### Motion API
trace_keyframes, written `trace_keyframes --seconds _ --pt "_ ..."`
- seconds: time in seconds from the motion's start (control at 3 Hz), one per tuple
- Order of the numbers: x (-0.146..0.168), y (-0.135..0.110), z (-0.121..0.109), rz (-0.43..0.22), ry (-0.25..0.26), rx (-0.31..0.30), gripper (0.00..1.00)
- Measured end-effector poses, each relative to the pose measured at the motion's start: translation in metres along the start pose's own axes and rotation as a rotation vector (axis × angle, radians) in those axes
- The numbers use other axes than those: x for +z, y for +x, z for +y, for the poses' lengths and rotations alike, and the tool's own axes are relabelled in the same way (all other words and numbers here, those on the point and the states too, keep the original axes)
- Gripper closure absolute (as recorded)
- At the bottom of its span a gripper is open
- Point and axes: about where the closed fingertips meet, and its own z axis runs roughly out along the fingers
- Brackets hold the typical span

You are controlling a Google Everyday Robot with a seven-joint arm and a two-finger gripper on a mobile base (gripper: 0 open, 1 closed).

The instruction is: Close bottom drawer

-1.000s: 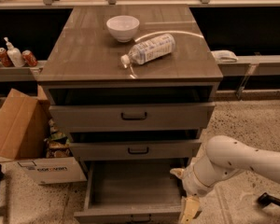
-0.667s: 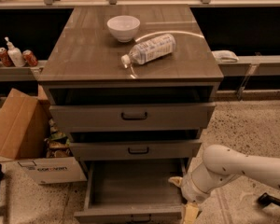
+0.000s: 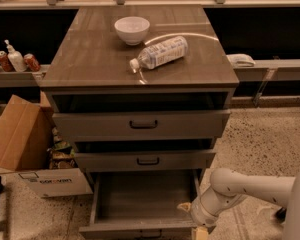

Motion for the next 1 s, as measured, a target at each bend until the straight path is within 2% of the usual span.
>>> trace_keyframes --seconds 0.33,0.67,1.0 --pt "0.036 0.02 -0.01 -0.018 -0.062 0.018 0.0" --pt "0.066 0.033 -0.018 -0.012 -0.12 0.032 0.18" --pt "0.087 0.044 -0.023 0.001 -0.158 0.052 0.42"
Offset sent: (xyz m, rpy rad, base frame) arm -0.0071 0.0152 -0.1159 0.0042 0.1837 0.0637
